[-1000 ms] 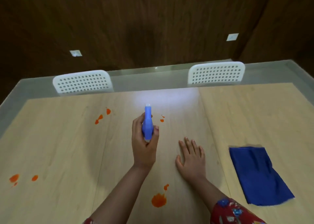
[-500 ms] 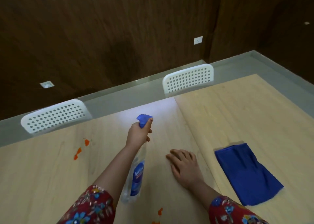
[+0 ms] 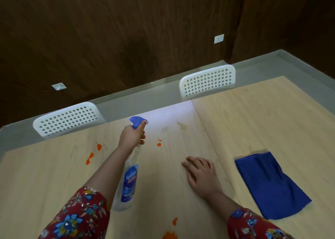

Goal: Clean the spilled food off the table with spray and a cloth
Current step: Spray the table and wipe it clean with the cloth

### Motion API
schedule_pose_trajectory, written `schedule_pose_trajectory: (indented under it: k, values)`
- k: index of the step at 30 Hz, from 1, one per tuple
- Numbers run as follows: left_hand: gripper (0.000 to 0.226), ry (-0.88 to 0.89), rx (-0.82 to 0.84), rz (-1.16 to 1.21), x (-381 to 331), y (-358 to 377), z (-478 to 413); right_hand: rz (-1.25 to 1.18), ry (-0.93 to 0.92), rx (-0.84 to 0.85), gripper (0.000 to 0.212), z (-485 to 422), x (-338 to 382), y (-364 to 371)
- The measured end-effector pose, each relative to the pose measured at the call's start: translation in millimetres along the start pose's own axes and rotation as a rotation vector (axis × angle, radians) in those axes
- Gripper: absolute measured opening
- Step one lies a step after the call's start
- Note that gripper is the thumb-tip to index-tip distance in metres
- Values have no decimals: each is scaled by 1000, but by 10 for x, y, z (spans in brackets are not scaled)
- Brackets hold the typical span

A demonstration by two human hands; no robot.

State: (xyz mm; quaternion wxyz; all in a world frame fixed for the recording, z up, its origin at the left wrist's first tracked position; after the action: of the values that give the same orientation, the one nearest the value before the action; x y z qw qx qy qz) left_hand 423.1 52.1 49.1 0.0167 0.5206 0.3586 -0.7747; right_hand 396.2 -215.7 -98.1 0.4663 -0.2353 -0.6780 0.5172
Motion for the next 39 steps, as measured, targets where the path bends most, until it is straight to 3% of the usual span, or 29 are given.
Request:
schedule_pose_trajectory:
  k: [16,20,25,31,36,39]
  values:
    - [48,-152,-342,-104,745,-1255,441,45,-4,18,49,-4,9,-24]
    - [49,-215,-322,-163,886,-1291,607,41,-1,22,50,10,7,-25]
    - [45,-251,-280,-25,916,-1172,857,30,-3,5,49,5,13,-24]
    - [35,-116,-191,79,636,-838,1098,30,-10,-3,49,-3,25,-62]
    - [44,-73,-140,83,404,-550,1214,-129,8,103,45,-29,-18,-129]
    - [45,-26,-107,97,287,-444,1299,-352,43,177,36,-92,-79,-168]
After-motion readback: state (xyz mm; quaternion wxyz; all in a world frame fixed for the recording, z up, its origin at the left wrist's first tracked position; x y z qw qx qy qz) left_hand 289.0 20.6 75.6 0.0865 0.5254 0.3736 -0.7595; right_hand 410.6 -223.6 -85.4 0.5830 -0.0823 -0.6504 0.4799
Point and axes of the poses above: each hand's wrist, its own z-axis away from the middle knuckle, its own y-axis out of the palm, x = y × z, the point moved 1 cm from there along -z, towards the middle knuckle, and after that the axes turned 4 degrees about y, right-handed, at the moved point
